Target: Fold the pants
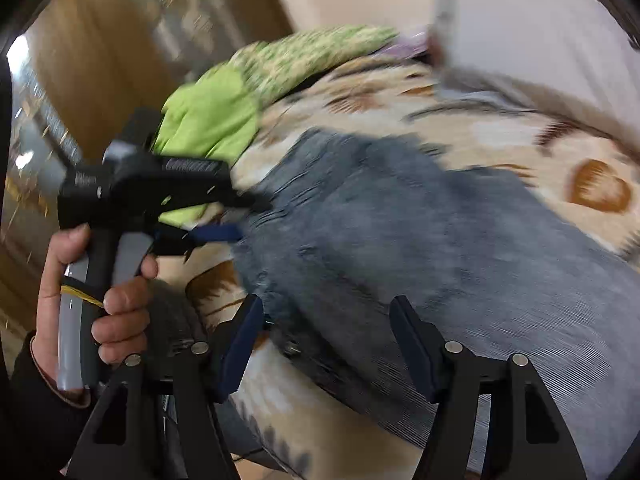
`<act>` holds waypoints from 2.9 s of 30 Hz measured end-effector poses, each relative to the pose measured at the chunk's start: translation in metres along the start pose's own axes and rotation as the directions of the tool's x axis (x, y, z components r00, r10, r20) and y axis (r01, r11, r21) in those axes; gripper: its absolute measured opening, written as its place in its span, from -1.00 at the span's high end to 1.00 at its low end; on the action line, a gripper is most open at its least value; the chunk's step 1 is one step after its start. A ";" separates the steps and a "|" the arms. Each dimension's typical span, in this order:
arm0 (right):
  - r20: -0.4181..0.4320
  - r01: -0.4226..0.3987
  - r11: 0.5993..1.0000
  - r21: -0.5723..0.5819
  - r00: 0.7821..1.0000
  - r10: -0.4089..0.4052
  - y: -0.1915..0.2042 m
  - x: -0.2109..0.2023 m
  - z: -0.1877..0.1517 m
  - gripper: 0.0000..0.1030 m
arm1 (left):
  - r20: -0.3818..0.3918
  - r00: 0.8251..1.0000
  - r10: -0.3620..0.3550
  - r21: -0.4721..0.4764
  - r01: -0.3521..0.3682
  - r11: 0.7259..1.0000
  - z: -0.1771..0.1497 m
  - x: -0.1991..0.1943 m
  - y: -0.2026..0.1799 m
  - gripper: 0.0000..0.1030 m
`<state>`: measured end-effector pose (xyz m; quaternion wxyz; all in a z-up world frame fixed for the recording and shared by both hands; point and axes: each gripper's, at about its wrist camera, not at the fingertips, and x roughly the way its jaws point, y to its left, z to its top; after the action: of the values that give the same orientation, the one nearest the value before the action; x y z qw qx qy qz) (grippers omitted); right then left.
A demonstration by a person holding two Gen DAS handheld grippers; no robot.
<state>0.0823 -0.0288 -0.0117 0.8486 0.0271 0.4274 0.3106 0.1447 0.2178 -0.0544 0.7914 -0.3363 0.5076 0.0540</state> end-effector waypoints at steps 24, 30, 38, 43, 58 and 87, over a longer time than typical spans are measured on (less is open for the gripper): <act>-0.009 -0.011 0.984 0.177 1.000 0.013 0.000 0.005 -0.030 -0.14 | 0.152 0.987 0.043 0.008 -0.045 0.999 -0.028 -0.051 0.011 0.23; 0.135 -0.021 0.946 0.323 0.991 -0.024 -0.055 -0.080 -0.046 -0.34 | 0.375 0.927 0.005 0.285 -0.120 0.951 -0.081 -0.095 -0.044 0.04; 0.254 0.095 0.807 0.582 0.922 -0.291 -0.166 -0.202 -0.104 -0.38 | 0.263 0.946 -0.190 0.732 -0.067 0.678 -0.199 -0.087 -0.155 -0.19; 0.217 0.181 0.671 0.719 0.858 -0.465 -0.209 -0.243 -0.143 -0.38 | 0.055 0.973 -0.224 0.861 0.067 0.504 -0.256 -0.054 -0.216 -0.19; 0.103 0.152 0.374 0.915 0.806 -0.582 -0.280 -0.287 -0.219 -0.37 | -0.198 0.978 -0.073 0.980 0.196 -0.030 -0.368 0.062 -0.344 -0.18; 0.245 -0.158 0.393 0.906 0.952 -0.184 -0.334 -0.221 -0.200 0.31 | -0.331 0.926 -0.182 0.909 0.364 0.201 -0.346 0.077 -0.339 0.75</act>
<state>0.0042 -0.4632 -0.0859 0.7498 0.5344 0.3901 0.0080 0.0606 -0.2656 -0.0465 0.7859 0.1268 0.4240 -0.4318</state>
